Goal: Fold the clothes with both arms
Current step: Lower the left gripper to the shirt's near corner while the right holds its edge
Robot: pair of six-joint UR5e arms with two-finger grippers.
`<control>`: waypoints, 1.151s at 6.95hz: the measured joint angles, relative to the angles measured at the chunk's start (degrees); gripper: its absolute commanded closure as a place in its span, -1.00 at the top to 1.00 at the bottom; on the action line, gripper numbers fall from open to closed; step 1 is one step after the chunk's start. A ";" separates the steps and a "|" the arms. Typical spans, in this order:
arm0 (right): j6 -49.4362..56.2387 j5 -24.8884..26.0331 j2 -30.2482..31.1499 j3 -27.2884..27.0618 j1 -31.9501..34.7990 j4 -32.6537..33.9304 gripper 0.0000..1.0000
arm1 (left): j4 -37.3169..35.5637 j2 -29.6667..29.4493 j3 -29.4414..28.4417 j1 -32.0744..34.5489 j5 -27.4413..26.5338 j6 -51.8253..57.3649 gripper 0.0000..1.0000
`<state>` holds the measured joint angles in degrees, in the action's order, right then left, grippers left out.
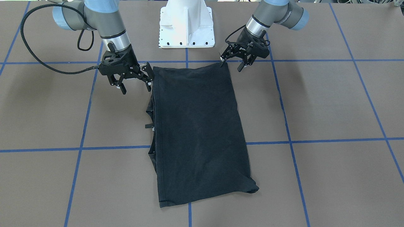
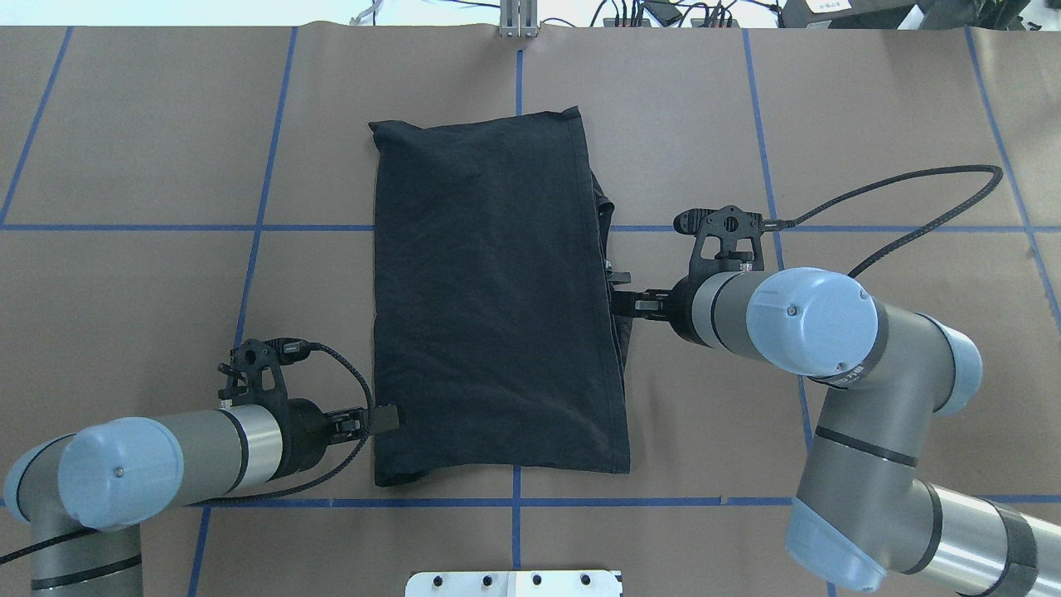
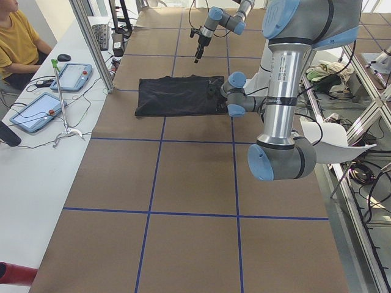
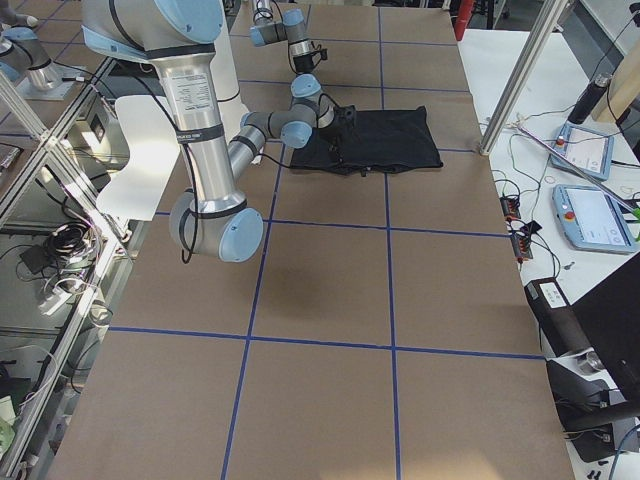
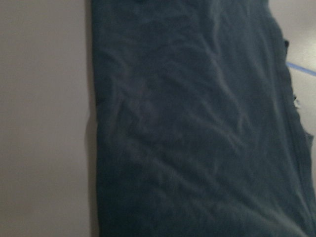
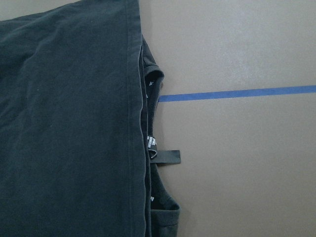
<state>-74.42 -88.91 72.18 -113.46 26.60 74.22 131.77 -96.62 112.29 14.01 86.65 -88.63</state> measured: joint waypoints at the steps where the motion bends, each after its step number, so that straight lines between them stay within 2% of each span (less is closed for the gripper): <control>1: -0.07 0.07 0.02 -0.23 -0.09 -0.07 1.00 | -0.07 0.12 -0.62 -0.96 -0.56 -1.10 1.00; 2: -0.08 0.07 0.02 -0.32 -0.12 -0.06 1.00 | -0.10 -0.18 -1.34 -1.62 -0.74 -1.80 0.98; 3: -0.05 0.04 0.04 -0.32 -0.14 -0.05 1.00 | -0.10 -0.73 -2.19 -2.56 -0.82 -2.57 0.87; 6: 0.03 -0.09 0.07 -0.35 -0.15 0.01 1.00 | -0.11 -1.63 -3.07 -5.26 -0.93 -4.08 0.33; 7: 0.05 -0.13 0.07 -0.38 -0.13 0.03 1.00 | -0.11 -1.69 -3.13 -5.72 -0.90 -4.20 0.25; 8: 0.06 -0.17 0.07 -0.50 -0.09 0.04 1.00 | -0.10 -1.71 -3.25 -5.97 -0.88 -4.25 0.25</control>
<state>-74.36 -89.09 72.25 -113.96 26.51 74.26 131.66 -98.33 109.05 8.04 85.77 -92.88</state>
